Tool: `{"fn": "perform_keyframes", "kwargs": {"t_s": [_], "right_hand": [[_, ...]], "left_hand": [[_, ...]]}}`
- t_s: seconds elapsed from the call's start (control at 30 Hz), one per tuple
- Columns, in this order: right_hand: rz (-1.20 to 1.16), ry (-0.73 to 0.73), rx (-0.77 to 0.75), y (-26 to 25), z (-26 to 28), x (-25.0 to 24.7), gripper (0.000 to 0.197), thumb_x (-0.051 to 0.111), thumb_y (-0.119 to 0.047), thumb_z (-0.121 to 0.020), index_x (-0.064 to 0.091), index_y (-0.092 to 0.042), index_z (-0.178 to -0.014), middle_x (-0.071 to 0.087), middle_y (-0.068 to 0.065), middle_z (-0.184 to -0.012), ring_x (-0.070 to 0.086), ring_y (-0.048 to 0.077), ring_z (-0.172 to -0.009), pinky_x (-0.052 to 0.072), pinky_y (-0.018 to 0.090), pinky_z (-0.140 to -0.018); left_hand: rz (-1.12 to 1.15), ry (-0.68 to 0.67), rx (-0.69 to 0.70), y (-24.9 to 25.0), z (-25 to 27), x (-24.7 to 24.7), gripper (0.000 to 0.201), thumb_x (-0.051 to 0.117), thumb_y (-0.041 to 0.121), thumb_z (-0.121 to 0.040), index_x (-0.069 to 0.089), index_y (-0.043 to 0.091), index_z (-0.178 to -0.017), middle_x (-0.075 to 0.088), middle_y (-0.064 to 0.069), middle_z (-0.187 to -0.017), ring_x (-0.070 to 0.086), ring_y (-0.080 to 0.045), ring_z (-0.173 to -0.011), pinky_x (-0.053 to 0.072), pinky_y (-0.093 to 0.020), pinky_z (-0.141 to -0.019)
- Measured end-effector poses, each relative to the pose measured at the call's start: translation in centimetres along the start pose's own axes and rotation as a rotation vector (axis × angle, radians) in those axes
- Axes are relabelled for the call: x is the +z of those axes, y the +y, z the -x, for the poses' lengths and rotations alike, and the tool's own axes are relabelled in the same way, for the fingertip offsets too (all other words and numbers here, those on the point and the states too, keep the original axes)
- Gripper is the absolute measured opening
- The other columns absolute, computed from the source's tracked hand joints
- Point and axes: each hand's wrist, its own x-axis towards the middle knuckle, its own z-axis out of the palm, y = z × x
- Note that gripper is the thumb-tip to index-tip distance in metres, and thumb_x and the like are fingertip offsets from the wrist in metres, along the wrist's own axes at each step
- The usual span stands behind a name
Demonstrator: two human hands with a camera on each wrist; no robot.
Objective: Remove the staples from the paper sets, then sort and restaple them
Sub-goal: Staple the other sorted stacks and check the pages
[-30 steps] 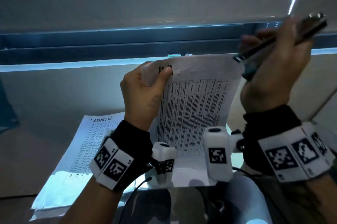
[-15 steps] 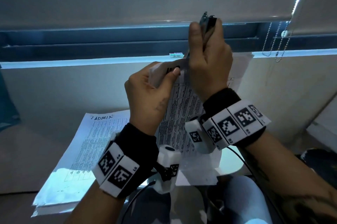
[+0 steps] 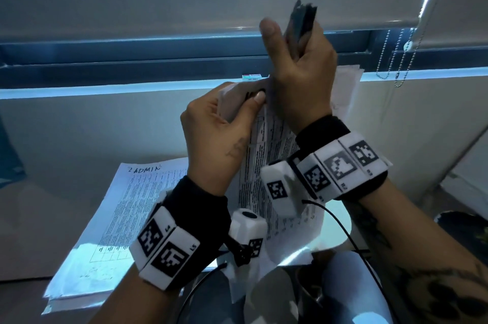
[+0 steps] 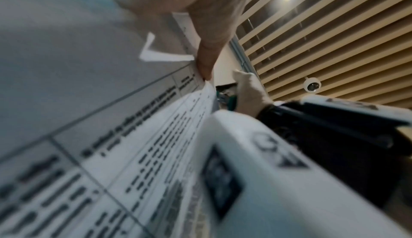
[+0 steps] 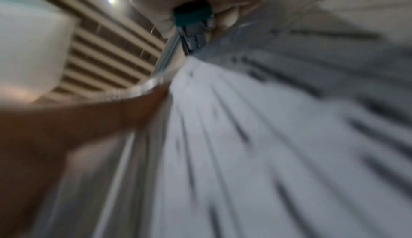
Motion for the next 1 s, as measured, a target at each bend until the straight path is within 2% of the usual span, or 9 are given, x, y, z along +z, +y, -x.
{"fn": "perform_keyframes", "kwargs": {"t_s": [0.13,0.27,0.33,0.4,0.5,0.6,0.7,0.93,1.0], "right_hand": [[-0.286,0.223,0.084,-0.7,-2.3,-2.9,0.015,0.057,-0.026,-0.087,0.052,-0.014,-0.081,0.059,0.000,-0.063,0.060,0.020,-0.059,0.053,0.033,-0.059],[-0.218,0.551,0.114,2.0,-2.0,-8.5,0.049,0.061,-0.031,-0.077,0.054,0.008,-0.107,0.066,0.003,-0.069,0.059,0.012,-0.059,0.052,0.031,-0.060],[-0.134,0.505,0.222,4.1,1.1,-10.8,0.029,0.065,-0.033,-0.076,0.056,-0.012,-0.093,0.060,-0.004,-0.068,0.053,0.013,-0.057,0.047,0.031,-0.057],[-0.099,0.324,0.397,5.1,4.8,-12.1,0.040,0.074,-0.053,-0.063,0.055,-0.025,-0.086,0.058,-0.002,-0.077,0.051,0.014,-0.055,0.045,0.026,-0.048],[-0.108,0.024,0.624,6.1,8.2,-12.5,0.066,0.076,-0.067,-0.044,0.060,-0.022,-0.090,0.062,-0.006,-0.071,0.054,0.004,-0.050,0.046,0.018,-0.044],[-0.120,-0.128,0.765,6.8,9.0,-12.1,0.038,0.076,-0.037,-0.069,0.057,-0.006,-0.081,0.056,-0.003,-0.052,0.050,0.007,-0.040,0.042,0.020,-0.041],[-0.155,-0.071,0.796,7.1,8.9,-11.3,0.018,0.062,-0.003,-0.084,0.049,-0.005,-0.072,0.050,-0.004,-0.042,0.046,0.009,-0.036,0.039,0.018,-0.039],[-0.201,0.103,0.785,6.9,8.1,-10.5,0.023,0.061,0.003,-0.082,0.044,-0.009,-0.072,0.047,-0.007,-0.044,0.043,0.008,-0.036,0.037,0.017,-0.040],[-0.210,0.117,0.795,6.8,8.1,-10.4,0.020,0.061,0.003,-0.082,0.046,-0.008,-0.076,0.047,-0.007,-0.044,0.043,0.008,-0.035,0.036,0.016,-0.039]], "left_hand": [[0.000,0.004,-0.023,-0.4,-0.1,-0.5,0.008,0.067,0.017,-0.082,0.071,0.021,-0.087,0.067,0.010,-0.076,0.063,-0.008,-0.072,0.052,-0.025,-0.069],[-0.003,0.009,-0.050,-0.6,-0.2,-0.7,0.011,0.068,0.019,-0.082,0.066,0.030,-0.083,0.067,0.015,-0.073,0.064,-0.002,-0.071,0.051,-0.019,-0.069],[0.005,0.014,-0.069,-0.7,-0.3,-0.8,0.011,0.068,0.022,-0.081,0.066,0.032,-0.080,0.067,0.018,-0.070,0.065,-0.004,-0.072,0.052,-0.021,-0.070],[0.046,0.008,-0.089,-0.9,-0.5,-0.9,0.010,0.069,0.020,-0.081,0.067,0.030,-0.080,0.068,0.018,-0.069,0.065,-0.005,-0.073,0.052,-0.021,-0.069],[0.121,-0.018,-0.102,-0.9,-0.8,-0.9,0.012,0.069,0.012,-0.082,0.067,0.024,-0.080,0.068,0.017,-0.069,0.064,-0.003,-0.073,0.048,-0.018,-0.069],[0.190,-0.028,-0.138,-0.9,-1.1,-1.0,0.011,0.068,0.008,-0.082,0.066,0.019,-0.080,0.068,0.016,-0.068,0.063,-0.002,-0.071,0.048,-0.017,-0.068],[0.203,-0.008,-0.154,-1.3,-1.3,-1.1,0.009,0.070,0.011,-0.080,0.066,0.019,-0.083,0.069,0.016,-0.071,0.064,-0.004,-0.074,0.050,-0.018,-0.070],[0.284,-0.251,-0.479,-5.9,3.3,-4.5,0.054,0.083,0.048,-0.050,0.067,0.025,-0.096,0.073,0.008,-0.098,0.068,-0.009,-0.093,0.053,-0.021,-0.075],[0.271,-0.307,-0.572,-6.7,5.2,-5.1,0.040,0.080,0.042,-0.053,0.075,0.024,-0.088,0.074,0.003,-0.092,0.069,-0.010,-0.085,0.053,-0.019,-0.071]]}}
